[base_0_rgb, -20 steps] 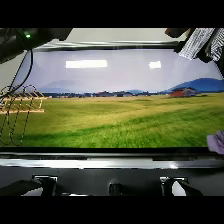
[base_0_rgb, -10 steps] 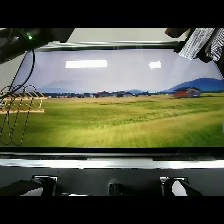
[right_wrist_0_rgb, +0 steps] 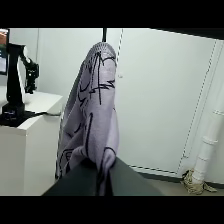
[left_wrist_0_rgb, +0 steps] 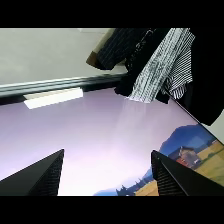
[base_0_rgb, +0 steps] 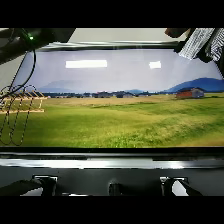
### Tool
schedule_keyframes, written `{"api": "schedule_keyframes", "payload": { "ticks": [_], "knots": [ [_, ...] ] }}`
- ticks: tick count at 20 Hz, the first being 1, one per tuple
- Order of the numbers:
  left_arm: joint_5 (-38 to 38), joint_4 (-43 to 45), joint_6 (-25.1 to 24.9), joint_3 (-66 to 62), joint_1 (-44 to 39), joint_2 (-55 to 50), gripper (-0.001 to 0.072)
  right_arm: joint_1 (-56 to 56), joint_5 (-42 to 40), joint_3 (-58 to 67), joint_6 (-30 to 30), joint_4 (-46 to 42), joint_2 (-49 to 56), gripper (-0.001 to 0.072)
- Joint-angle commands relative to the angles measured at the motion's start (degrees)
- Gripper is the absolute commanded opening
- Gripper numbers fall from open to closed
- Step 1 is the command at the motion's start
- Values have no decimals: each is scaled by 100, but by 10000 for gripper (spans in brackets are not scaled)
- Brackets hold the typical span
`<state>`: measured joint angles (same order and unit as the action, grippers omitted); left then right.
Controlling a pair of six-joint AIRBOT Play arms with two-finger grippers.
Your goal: Fold the clothes and pants, and hang the long-sleeved shirts on hangers.
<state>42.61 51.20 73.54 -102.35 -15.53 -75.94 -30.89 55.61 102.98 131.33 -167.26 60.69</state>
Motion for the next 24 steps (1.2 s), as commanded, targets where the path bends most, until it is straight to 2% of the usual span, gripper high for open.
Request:
{"api": "schedule_keyframes", "payload": {
  "ticks": [1, 11, 24],
  "knots": [
    [0, 4, 2, -4, -2, -2, 608, -4, 90, 4, 157, -151, 52, 38],
    [0, 0, 2, -4, -4, -2, 608, -4, 708, 2, 197, -258, 92, 39],
    [2, 0, 2, -4, -4, -2, 608, -4, 1054, 2, 125, -247, 87, 40]
  ]
}}
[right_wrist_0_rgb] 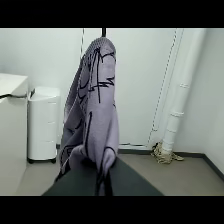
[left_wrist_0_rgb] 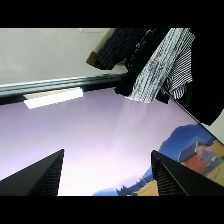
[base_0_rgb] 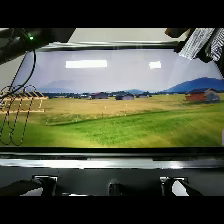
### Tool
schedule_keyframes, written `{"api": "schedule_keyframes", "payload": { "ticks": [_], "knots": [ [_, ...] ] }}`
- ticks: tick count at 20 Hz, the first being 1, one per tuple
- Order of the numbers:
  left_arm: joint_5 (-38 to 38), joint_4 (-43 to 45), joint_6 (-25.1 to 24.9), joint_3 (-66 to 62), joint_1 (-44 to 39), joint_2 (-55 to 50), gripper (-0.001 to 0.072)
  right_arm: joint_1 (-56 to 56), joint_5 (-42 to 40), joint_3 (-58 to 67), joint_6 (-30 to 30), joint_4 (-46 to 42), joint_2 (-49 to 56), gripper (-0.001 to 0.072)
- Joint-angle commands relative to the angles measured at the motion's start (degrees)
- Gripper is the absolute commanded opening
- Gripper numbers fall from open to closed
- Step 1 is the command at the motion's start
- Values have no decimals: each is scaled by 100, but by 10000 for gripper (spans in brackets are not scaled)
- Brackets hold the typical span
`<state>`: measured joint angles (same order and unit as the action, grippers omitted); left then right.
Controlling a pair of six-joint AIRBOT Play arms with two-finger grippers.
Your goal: Fold the clothes and pants, and hang the long-sleeved shirts on hangers.
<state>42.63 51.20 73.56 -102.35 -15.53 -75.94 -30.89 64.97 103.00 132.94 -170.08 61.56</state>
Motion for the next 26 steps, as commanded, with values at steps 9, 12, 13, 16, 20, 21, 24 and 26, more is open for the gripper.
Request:
{"api": "schedule_keyframes", "payload": {
  "ticks": [9, 12, 13, 16, 20, 21, 24, 26],
  "knots": [
    [0, 0, 2, -4, -4, -2, 608, -4, -186, 2, -138, -24, -50, 40],
    [0, 0, 2, -4, -4, -2, 608, -4, -289, 2, -90, -17, -42, 39],
    [0, 0, 0, -4, -4, -2, 608, -4, -372, 2, -35, -24, -42, 39],
    [0, 0, 0, -4, -4, -2, 609, -525, -597, 2, 267, 179, -37, 39],
    [-2, 0, 0, -4, -4, -7, 608, -1038, -616, 0, -221, 1473, -90, 41],
    [-2, 0, 0, -4, -4, -9, 609, -1029, -621, 0, -356, 1644, -92, 42],
    [-4, 0, 0, -4, -4, -9, 608, -1021, -592, 0, -610, 1965, -131, 45],
    [-11, 0, 2, -7, -2, -4, 609, -1023, -608, 0, -623, 1989, -284, 172]
  ]
}}
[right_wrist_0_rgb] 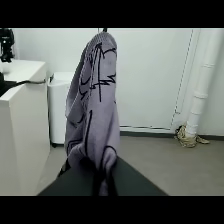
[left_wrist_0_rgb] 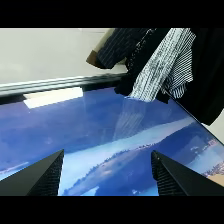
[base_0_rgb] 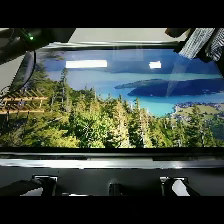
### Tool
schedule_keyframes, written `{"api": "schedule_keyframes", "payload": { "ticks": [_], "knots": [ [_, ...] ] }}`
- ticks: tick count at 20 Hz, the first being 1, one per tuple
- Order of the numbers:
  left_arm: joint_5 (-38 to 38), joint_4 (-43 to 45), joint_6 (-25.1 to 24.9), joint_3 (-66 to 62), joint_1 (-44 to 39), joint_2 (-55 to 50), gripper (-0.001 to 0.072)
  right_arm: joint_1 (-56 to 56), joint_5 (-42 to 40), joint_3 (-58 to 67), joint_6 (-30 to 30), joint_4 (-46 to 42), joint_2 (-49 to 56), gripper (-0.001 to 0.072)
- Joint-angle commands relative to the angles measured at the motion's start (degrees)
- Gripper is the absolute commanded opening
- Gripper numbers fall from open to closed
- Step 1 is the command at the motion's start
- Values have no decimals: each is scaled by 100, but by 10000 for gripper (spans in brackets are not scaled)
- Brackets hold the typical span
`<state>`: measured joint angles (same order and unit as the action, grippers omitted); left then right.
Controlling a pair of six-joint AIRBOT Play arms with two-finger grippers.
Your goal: Fold the clothes and pants, and hang the long-sleeved shirts on hangers.
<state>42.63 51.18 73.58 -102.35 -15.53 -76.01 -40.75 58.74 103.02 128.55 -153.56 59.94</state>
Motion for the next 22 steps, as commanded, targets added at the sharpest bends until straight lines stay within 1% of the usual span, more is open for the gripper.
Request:
{"api": "schedule_keyframes", "payload": {
  "ticks": [1, 2, 3, 4, 5, 7, 8, 9, 10, 11, 12, 13, 14, 15, 16, 17, 18, 19, 21, 22],
  "knots": [
    [-15, 2, 28, -7, 9, 7, 609, -37, -52, -2, -170, 337, -234, 320],
    [-28, 4, 184, -7, 26, 24, 609, -37, -205, -2, -173, 334, -376, 425],
    [-26, 4, 365, -7, 74, 50, 609, -37, -407, -2, -170, 330, -525, 432],
    [-22, 4, 675, -7, 155, 105, 609, -37, -699, -2, -129, 293, -695, 432],
    [-4, 7, 977, -7, 278, 170, 608, -48, -1128, -2, 61, 280, -872, 432],
    [162, 13, 1405, -7, 599, 295, 608, -48, -2326, -2, 730, 337, -1161, 430],
    [350, 55, 1495, -7, 754, 339, 607, -48, -2914, -2, 1021, 553, -1237, 429],
    [623, 179, 1506, -7, 898, 380, 593, -46, -3386, -2, 1228, 981, -1255, 427],
    [920, 365, 1554, -7, 990, 402, 591, -46, -3683, -2, 1187, 1808, -1198, 409],
    [1239, 664, 1742, -7, 1056, 417, 591, 55, -3661, -2, 835, 2861, -1091, 407],
    [1543, 1003, 1930, -7, 1084, 424, 589, 361, -3318, -2, -278, 3965, -940, 375],
    [1851, 1375, 2026, -7, 1084, 424, 587, 841, -2747, -2, -1679, 4953, -754, 351],
    [2116, 1661, 2037, -7, 1080, 424, 563, 1362, -2175, -2, -2625, 5740, -551, 279],
    [2374, 1923, 2035, -7, 1080, 426, 418, 1899, -1644, -2, -3204, 6345, -328, 197],
    [2573, 2138, 2033, -7, 1080, 433, 282, 2505, -1128, -2, -3694, 6686, -74, 134],
    [2750, 2341, 2028, -7, 1080, 444, 125, 3042, -691, -2, -3978, 6719, 151, 51],
    [2879, 2463, 1923, -4, 1080, 461, 31, 3541, -199, -4, -4192, 6688, 393, 45],
    [2953, 2476, 1657, 17, 1080, 503, 28, 3950, 361, -17, -4310, 6662, 634, 44],
    [2887, 2481, 1257, 398, 1086, 761, 26, 4485, 1432, -199, -4343, 6540, 990, 41],
    [2817, 2483, 1082, 769, 1123, 964, 26, 4662, 1685, -455, -4393, 6544, 1025, 41]
  ]
}}
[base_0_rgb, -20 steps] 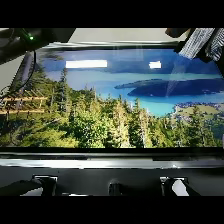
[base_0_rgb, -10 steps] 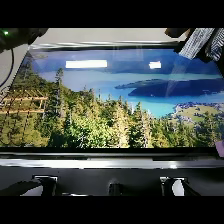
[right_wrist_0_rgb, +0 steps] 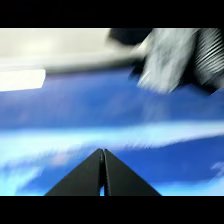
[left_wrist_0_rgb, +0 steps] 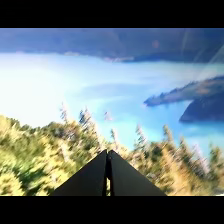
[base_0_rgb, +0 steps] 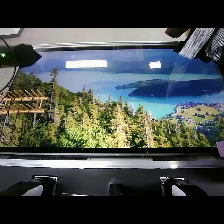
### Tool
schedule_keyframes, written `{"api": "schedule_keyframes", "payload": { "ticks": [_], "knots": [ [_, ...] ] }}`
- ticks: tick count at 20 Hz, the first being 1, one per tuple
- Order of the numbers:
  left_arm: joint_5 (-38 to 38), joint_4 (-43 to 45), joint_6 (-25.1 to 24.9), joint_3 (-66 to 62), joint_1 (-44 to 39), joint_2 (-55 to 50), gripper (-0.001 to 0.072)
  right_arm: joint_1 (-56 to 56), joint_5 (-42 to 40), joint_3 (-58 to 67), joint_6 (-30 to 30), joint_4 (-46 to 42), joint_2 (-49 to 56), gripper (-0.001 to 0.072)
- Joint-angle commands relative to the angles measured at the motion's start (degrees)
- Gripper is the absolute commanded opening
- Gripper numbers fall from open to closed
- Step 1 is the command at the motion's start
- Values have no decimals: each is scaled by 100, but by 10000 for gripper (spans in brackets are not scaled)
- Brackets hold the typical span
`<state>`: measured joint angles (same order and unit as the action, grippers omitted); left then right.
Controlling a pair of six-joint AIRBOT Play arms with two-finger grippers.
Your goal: Fold the clothes and pants, and hang the long-sleeved shirts on hangers.
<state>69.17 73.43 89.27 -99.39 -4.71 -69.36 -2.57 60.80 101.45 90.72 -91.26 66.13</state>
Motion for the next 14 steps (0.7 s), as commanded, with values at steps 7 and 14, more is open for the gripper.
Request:
{"api": "schedule_keyframes", "payload": {
  "ticks": [7, 14],
  "knots": [
    [-756, 273, -835, 3091, 111, 1692, 30, 1609, 1784, -1729, -588, 424, 201, 44],
    [-730, 269, -833, 3097, 103, 1679, 30, 1609, 2011, -1729, -592, 439, 201, 44]
  ]
}}
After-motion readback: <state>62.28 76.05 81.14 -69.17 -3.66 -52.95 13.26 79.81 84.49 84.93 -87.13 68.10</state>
